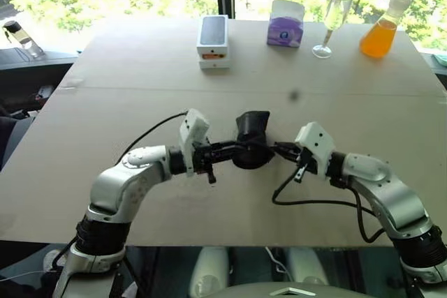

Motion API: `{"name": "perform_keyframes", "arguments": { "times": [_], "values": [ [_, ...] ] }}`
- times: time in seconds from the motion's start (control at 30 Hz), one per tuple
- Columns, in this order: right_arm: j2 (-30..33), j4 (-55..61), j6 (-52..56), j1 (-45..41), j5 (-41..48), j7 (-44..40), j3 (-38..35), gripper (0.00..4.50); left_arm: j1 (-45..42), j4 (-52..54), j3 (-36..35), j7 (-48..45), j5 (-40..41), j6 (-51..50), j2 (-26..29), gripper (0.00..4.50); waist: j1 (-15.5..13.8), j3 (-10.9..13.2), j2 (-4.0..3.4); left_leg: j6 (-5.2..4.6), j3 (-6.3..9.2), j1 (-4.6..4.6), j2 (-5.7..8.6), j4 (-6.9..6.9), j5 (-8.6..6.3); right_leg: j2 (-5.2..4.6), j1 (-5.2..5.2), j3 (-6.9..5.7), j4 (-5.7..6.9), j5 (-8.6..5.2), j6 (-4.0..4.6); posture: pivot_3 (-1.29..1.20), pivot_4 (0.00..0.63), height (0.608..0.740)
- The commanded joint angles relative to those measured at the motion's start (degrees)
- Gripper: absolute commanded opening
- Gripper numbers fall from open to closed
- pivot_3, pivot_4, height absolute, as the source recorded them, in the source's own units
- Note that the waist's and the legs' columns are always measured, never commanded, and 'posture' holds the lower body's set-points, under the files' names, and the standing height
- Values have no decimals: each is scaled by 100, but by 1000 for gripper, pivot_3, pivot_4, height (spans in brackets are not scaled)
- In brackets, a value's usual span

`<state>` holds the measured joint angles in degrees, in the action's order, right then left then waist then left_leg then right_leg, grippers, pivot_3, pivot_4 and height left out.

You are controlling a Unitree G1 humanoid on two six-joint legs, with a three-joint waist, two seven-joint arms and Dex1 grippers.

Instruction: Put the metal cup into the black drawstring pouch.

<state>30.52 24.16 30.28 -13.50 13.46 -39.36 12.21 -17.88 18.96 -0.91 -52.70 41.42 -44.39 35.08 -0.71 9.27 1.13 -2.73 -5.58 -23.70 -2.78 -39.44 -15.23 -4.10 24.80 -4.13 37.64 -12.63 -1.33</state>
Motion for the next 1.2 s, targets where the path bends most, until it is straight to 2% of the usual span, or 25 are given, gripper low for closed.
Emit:
{"name": "perform_keyframes", "arguments": {
  "times": [0.03,0.1,0.13,0.17,0.2,0.3,0.4,0.47,0.53,0.63,0.87,0.9,0.97,1.2],
  "values": [
    [83,211,-160,-4,-28,68,-284,0,-87,366,-281,-301,479,-282,337,2213,5,0,-1,0,-1,1,1,0,0,0,0,2,-1,0,0,0,150,737],
    [118,295,-170,14,-47,90,-330,0,-150,446,-299,-366,633,-430,508,3229,4,0,-1,0,-3,2,3,0,0,0,0,3,-1,0,0,0,150,737],
    [130,382,-153,34,-42,121,-373,0,-196,534,-267,-428,713,-529,616,3572,4,0,-1,0,-3,1,2,0,0,0,0,3,-1,0,-1,0,150,737],
    [137,442,-140,50,-35,143,-402,0,-228,594,-243,-463,769,-597,686,4162,4,0,-1,0,-2,1,3,0,0,0,0,3,0,0,-1,0,150,737],
    [144,496,-122,64,-29,163,-423,0,-268,629,-201,-437,747,-595,699,4451,-2,0,-1,0,-2,0,2,0,0,0,0,2,-1,0,-1,0,150,737],
    [167,658,-82,104,-50,237,-463,0,-561,636,49,-19,554,-617,465,4451,-21,0,0,1,1,0,4,0,0,0,-1,0,-1,-1,-1,0,150,737],
    [253,834,-75,148,-140,276,-457,0,-931,730,270,781,375,-879,67,4451,-20,0,1,0,1,1,14,-3,0,-3,-5,2,-1,0,-2,0,150,737],
    [283,920,-49,144,-160,299,-463,0,-1254,719,350,1306,477,-1546,-86,4451,-9,1,3,0,3,-1,16,-4,0,-1,-5,2,-1,1,-2,0,150,737],
    [298,1068,-13,84,-179,334,-482,0,-1791,383,568,1387,722,-2402,-173,4451,-4,1,4,1,4,0,14,-4,1,2,-4,2,0,0,-2,0,150,737],
    [315,1216,25,-15,-213,355,-450,0,-2298,-224,443,1760,894,-3155,-643,4451,-5,1,3,2,6,3,14,-5,2,4,-4,1,6,-9,-18,0,150,737],
    [285,1419,165,-130,-258,448,-342,0,-2433,-193,855,1536,644,-2919,-635,4451,21,1,3,2,4,2,15,-3,2,5,-1,10,2,0,-2,0,150,737],
    [285,1435,175,-128,-264,453,-336,0,-2440,-208,875,1540,596,-2850,-650,4067,14,1,3,2,3,2,15,-3,2,4,-1,11,2,0,-2,0,150,737],
    [299,1472,185,-113,-281,446,-321,0,-2464,-225,916,1471,509,-2696,-652,3676,4,1,3,2,3,2,16,-3,2,4,-1,11,2,0,-2,0,150,737],
    [282,1486,198,-82,-311,448,-299,0,-2450,-237,1004,1316,210,-2280,-672,3676,-3,1,3,2,3,1,17,-3,2,4,-1,11,2,0,-2,0,150,737]
  ]
}}
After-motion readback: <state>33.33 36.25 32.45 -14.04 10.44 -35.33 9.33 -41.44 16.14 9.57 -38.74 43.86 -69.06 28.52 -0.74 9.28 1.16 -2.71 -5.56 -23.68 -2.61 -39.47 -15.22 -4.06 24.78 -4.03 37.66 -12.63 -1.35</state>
